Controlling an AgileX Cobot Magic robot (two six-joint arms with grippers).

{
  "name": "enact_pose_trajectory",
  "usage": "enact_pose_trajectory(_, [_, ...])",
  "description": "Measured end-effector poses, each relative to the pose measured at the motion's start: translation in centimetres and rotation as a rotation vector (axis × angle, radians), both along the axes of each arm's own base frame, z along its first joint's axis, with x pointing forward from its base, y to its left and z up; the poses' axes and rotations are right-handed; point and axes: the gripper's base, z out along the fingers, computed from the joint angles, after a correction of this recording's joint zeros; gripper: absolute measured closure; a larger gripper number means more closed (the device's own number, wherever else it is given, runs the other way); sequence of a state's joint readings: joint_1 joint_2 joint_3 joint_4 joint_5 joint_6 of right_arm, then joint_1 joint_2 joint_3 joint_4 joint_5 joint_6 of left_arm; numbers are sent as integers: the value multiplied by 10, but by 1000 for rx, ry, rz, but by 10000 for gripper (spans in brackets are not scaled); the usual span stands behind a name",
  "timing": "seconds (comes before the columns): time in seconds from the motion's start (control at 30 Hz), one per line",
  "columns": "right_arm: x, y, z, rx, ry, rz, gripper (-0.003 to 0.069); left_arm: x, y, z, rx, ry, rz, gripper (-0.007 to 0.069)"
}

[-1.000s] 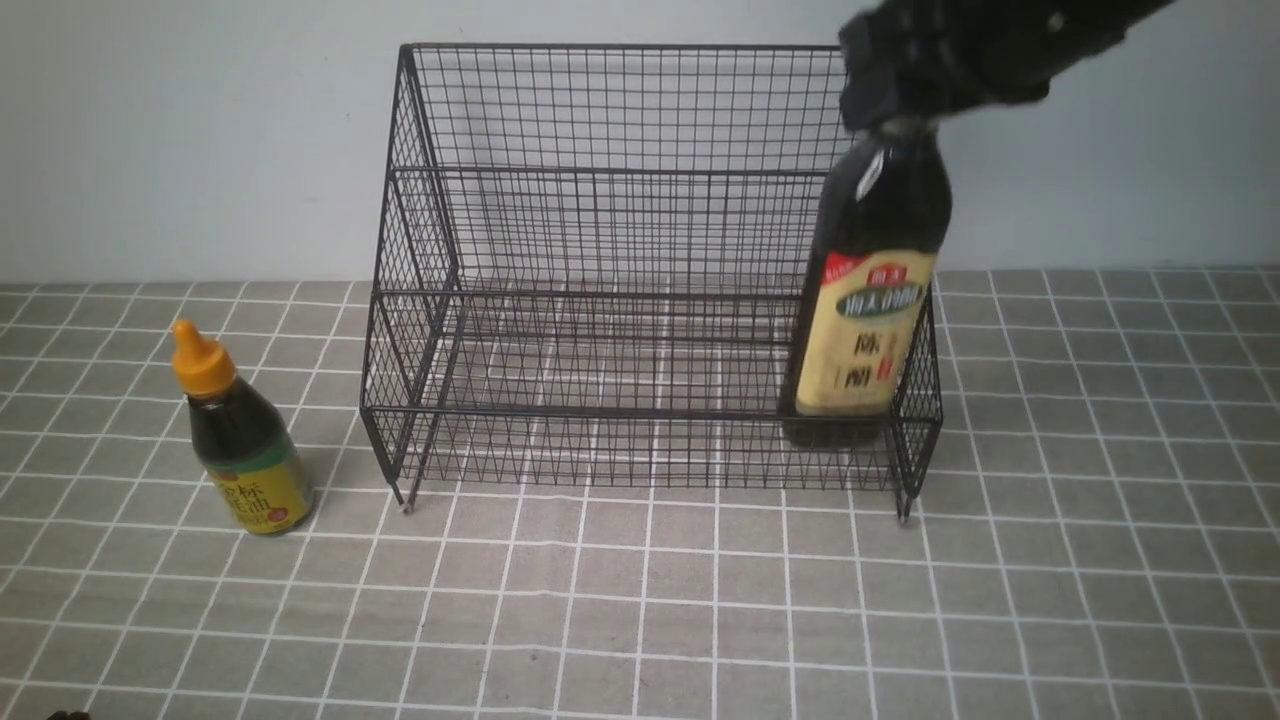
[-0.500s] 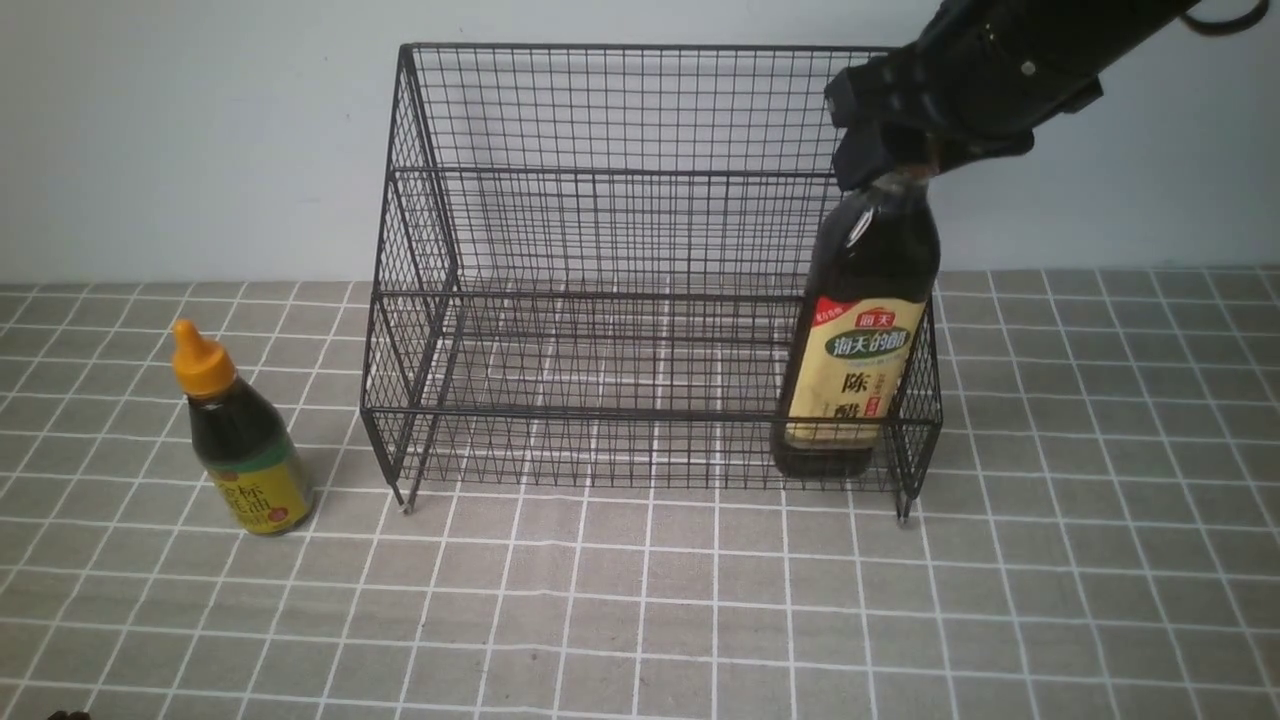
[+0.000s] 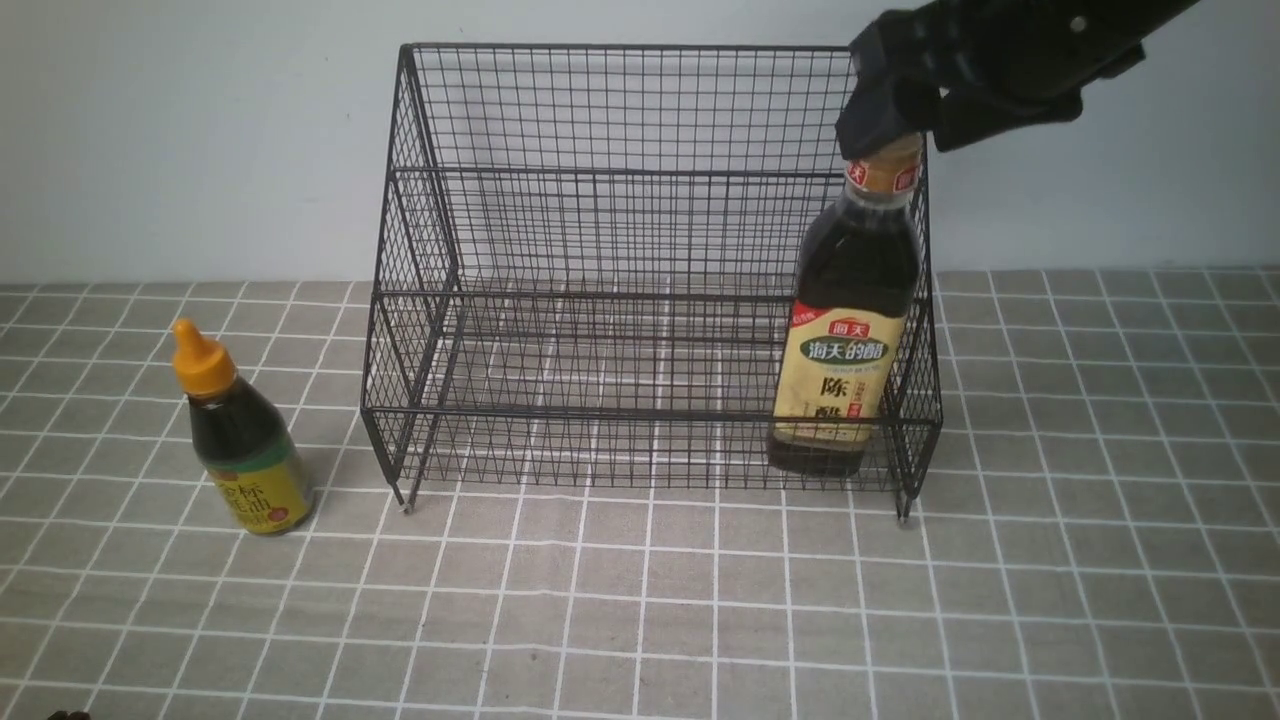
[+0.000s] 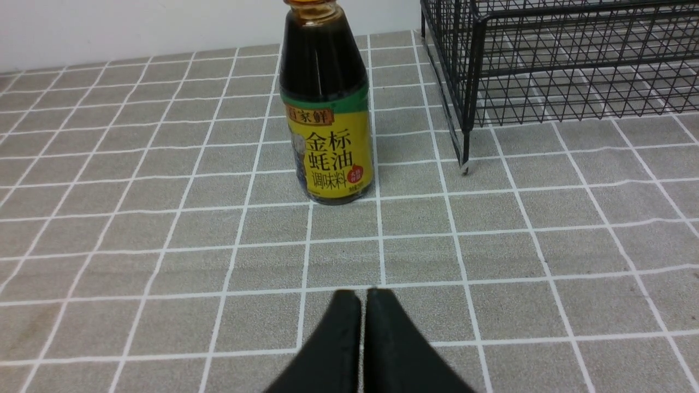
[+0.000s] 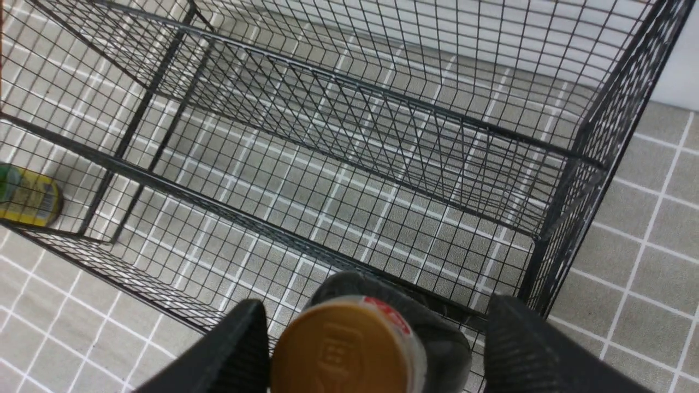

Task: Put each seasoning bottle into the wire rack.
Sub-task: Use the left arm to grab the condiment bottle closest to it

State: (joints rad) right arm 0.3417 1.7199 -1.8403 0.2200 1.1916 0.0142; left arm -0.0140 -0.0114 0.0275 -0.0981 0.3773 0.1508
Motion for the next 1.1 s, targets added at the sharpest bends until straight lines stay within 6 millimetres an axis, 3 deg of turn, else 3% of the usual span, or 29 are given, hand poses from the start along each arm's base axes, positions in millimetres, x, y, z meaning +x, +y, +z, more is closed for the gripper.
enact_pose_trajectory(0.17, [-22, -9, 29, 15, -74, -2, 185, 0, 0, 0, 0, 0, 0, 631])
enact_pose_trajectory(0.2, [-39, -16, 49, 25, -130, -4, 193, 0, 0, 0, 0, 0, 0, 631])
enact_pose_trajectory(0.27, [-62, -25, 71, 27, -194, -9, 214, 0, 0, 0, 0, 0, 0, 631])
enact_pose_trajectory(0.33, [-92, -39, 96, 27, -278, -20, 264, 0, 0, 0, 0, 0, 0, 631])
enact_pose_trajectory(0.37, [-119, -51, 115, 20, -350, -35, 325, 0, 0, 0, 0, 0, 0, 631])
enact_pose_trajectory(0.43, [-152, -67, 134, 12, -430, -62, 417, 0, 0, 0, 0, 0, 0, 631])
enact_pose_trajectory(0.5, [-201, -89, 155, 23, -542, -116, 560, 0, 0, 0, 0, 0, 0, 631])
enact_pose_trajectory(0.53, [-224, -99, 159, 36, -589, -141, 606, 0, 0, 0, 0, 0, 0, 631])
enact_pose_trajectory(0.57, [-228, -101, 160, 37, -596, -146, 613, 0, 0, 0, 0, 0, 0, 631])
enact_pose_trajectory(0.6, [-258, -114, 159, 55, -653, -174, 645, 0, 0, 0, 0, 0, 0, 631])
enact_pose_trajectory(0.63, [-286, -126, 154, 80, -718, -195, 659, 0, 0, 0, 0, 0, 0, 631])
enact_pose_trajectory(0.67, [-290, -127, 152, 81, -720, -198, 661, 0, 0, 0, 0, 0, 0, 631])
enact_pose_trajectory(0.7, [-317, -138, 136, 108, -785, -213, 668, 0, 0, 0, 0, 0, 0, 631])
enact_pose_trajectory(0.77, [-345, -147, 106, 175, -889, -225, 671, 0, 0, 0, 0, 0, 0, 631])
enact_pose_trajectory(0.87, [-368, -154, 71, 262, -998, -235, 671, 0, 0, 0, 0, 0, 0, 631])
enact_pose_trajectory(0.9, [-371, -155, 46, 311, -1028, -241, 671, 0, 0, 0, 0, 0, 0, 631])
enact_pose_trajectory(1.0, [-378, -156, -1, 423, -1084, -254, 671, 0, 0, 0, 0, 0, 0, 631])
enact_pose_trajectory(1.1, [-370, -152, -33, 457, -1071, -256, 671, 0, 0, 0, 0, 0, 0, 631])
